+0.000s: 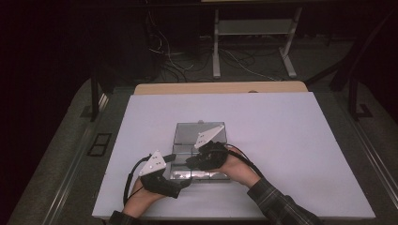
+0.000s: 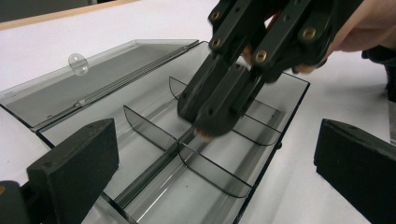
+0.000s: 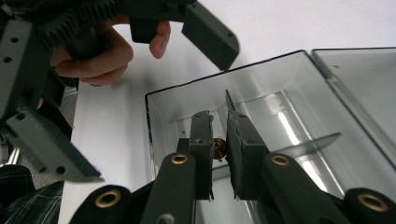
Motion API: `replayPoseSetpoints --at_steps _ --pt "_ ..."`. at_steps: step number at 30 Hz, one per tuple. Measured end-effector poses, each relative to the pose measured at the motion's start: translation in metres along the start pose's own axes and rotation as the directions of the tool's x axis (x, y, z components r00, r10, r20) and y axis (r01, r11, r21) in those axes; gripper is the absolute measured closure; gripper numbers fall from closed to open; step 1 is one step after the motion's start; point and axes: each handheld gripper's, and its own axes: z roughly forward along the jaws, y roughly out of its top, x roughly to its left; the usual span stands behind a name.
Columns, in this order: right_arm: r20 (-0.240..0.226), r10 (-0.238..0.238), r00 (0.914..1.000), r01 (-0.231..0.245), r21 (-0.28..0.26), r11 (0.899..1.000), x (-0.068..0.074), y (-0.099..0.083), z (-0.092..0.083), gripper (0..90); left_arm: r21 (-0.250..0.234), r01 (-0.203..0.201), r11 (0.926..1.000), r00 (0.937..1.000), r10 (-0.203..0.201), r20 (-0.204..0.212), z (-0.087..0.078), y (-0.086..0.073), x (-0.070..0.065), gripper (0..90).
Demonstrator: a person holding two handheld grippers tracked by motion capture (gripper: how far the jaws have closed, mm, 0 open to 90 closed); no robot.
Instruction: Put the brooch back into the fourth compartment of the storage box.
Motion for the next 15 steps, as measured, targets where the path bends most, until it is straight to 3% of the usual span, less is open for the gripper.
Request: replayPoseSetpoints --at_steps 6,15 --pt "-0.007 0.000 1.0000 0.000 0.033 0.999 0.000 0.001 0.011 79.3 0.000 -0.002 1.0000 1.0000 0.002 0.002 0.000 0.000 0.000 0.0" --pt "-0.008 0.016 0.9998 -0.015 0.018 1.000 -0.001 0.000 0.009 70.2 -0.002 -0.001 1.0000 1.0000 0.001 0.002 0.000 0.000 0.000 0.0"
